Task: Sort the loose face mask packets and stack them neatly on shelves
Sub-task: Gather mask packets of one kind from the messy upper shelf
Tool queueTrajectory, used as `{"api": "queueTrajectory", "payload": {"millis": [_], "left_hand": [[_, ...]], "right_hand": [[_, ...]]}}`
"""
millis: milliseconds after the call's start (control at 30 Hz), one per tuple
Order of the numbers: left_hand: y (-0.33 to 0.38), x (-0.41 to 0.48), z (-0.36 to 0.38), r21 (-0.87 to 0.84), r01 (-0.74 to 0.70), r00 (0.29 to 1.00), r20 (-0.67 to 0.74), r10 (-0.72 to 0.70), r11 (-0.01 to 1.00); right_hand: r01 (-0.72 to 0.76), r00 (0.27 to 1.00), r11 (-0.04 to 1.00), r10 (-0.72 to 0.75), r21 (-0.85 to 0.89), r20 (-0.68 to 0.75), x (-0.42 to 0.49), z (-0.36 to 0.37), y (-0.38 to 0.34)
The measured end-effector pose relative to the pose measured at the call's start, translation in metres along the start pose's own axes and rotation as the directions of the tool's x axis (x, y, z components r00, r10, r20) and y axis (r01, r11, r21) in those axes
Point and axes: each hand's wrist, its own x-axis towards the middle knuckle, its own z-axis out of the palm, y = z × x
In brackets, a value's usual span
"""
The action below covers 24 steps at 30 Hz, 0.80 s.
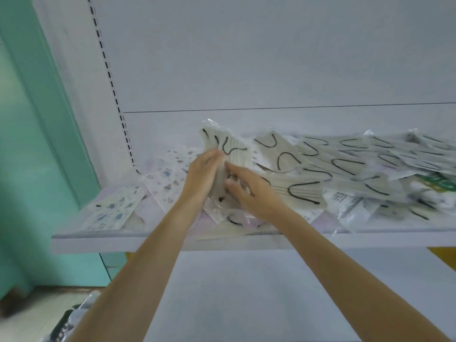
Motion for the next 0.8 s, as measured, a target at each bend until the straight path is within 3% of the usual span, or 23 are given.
{"api": "queueTrajectory", "payload": {"millis": [33, 100, 167, 267, 367, 500, 633, 700, 800], "left_hand": [[0.001, -0.003, 0.006, 0.025, -0.032, 0.999, -0.009, 0.032, 0.999], [0.000, -0.010, 0.014, 0.076, -0.105, 0.993, -0.053, 0.109, 0.992], [-0.003, -0.016, 0.018, 0.111, -0.118, 0.985, -0.111, 0.131, 0.987], [-0.007, -0.025, 0.028, 0.121, -0.090, 0.980, -0.165, 0.109, 0.989], [-0.014, -0.033, 0.040, 0.123, -0.046, 0.971, -0.228, 0.074, 0.991], [-0.021, -0.043, 0.054, 0.079, 0.029, 0.941, -0.339, -0.001, 0.996], [-0.017, -0.052, 0.054, 0.059, -0.046, 0.906, -0.418, 0.067, 0.997], [-0.016, -0.053, 0.048, 0.075, -0.066, 0.889, -0.448, 0.093, 0.995], [-0.016, -0.055, 0.040, 0.082, -0.057, 0.883, -0.462, 0.089, 0.995]], "right_hand": [[0.002, 0.999, 1.000, -0.003, 0.023, 0.038, -0.004, -0.001, 0.002], [-0.029, 0.998, 0.997, 0.033, 0.070, -0.060, -0.013, -0.009, 0.010], [-0.130, 0.978, 0.989, 0.117, -0.067, -0.170, -0.022, -0.024, 0.026], [-0.315, 0.938, 0.855, 0.346, -0.411, 0.002, -0.035, -0.054, 0.053], [-0.280, 0.921, 0.806, 0.379, -0.521, 0.093, -0.044, -0.066, 0.068], [-0.280, 0.959, 0.835, 0.268, -0.474, -0.094, -0.044, -0.065, 0.072], [-0.396, 0.889, 0.870, 0.284, -0.293, -0.358, -0.034, -0.072, 0.074], [-0.332, 0.933, 0.898, 0.267, -0.288, -0.243, -0.030, -0.076, 0.073], [-0.185, 0.949, 0.875, 0.278, -0.447, 0.150, -0.035, -0.069, 0.070]]}}
